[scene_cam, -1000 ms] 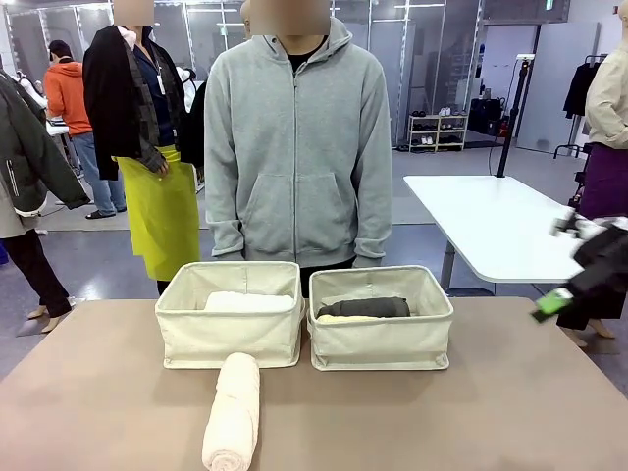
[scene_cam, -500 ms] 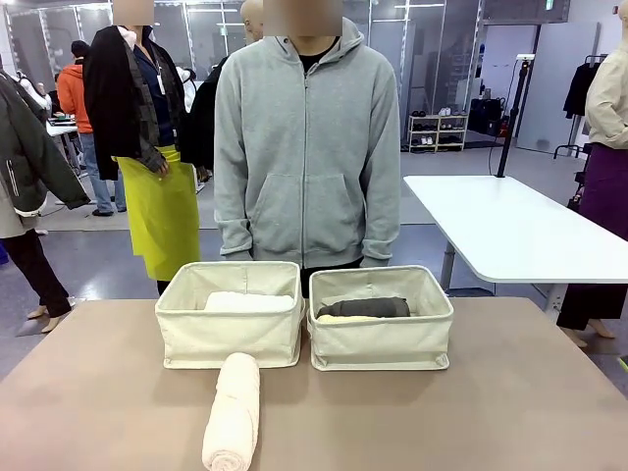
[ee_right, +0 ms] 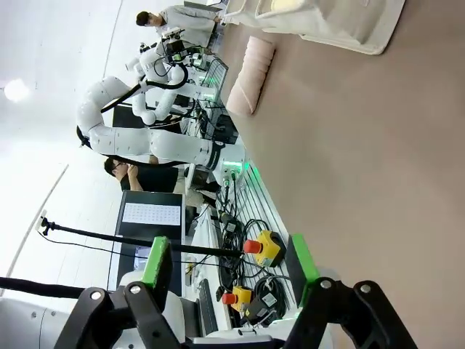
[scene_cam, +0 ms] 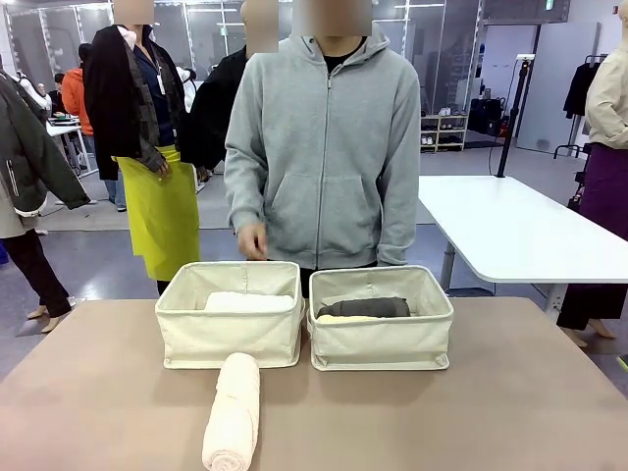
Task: Divide the towels into two baskets.
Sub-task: Pick up one hotel-folded towel from the bottom of the table and place it in the Fabric basket indicated by the person.
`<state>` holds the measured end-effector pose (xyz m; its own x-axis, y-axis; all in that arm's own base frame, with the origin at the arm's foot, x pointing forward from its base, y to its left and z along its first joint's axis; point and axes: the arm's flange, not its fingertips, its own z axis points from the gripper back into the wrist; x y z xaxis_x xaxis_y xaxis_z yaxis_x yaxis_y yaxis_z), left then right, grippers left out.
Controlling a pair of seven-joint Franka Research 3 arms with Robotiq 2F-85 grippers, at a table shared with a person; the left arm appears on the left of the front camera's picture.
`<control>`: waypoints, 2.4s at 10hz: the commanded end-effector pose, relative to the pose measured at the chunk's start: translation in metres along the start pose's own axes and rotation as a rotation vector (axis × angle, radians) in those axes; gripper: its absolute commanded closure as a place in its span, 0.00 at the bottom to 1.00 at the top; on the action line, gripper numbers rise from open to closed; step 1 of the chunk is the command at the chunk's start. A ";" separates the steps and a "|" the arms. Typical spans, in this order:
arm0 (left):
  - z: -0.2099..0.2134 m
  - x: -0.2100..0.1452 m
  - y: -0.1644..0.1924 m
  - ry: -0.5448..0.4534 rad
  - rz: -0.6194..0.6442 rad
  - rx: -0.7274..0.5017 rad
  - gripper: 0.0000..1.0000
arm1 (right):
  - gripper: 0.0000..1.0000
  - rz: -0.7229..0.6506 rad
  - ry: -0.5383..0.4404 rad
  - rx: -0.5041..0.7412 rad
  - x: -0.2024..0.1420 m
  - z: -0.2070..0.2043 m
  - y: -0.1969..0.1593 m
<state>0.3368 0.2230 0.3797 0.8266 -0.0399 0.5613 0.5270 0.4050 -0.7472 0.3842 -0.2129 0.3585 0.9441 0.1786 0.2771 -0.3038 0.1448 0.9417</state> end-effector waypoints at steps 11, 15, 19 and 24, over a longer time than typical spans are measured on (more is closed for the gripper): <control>-0.181 0.082 -0.109 0.477 0.095 0.248 0.00 | 0.20 0.020 0.000 -0.013 0.000 -0.003 0.003; -0.280 0.057 -0.136 0.385 0.082 0.321 0.00 | 0.20 0.020 0.000 -0.013 0.000 -0.003 0.003; -0.284 0.064 -0.133 0.435 0.093 0.304 0.00 | 0.20 0.020 0.000 -0.013 0.000 -0.003 0.003; -0.325 0.056 -0.132 0.378 0.186 0.489 0.00 | 0.20 0.020 0.000 -0.013 0.000 -0.003 0.003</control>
<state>0.3757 -0.1074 0.4035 0.9287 -0.2784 0.2450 0.3702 0.7331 -0.5705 0.3850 -0.2126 0.3599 0.9428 0.1806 0.2801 -0.3074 0.1468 0.9402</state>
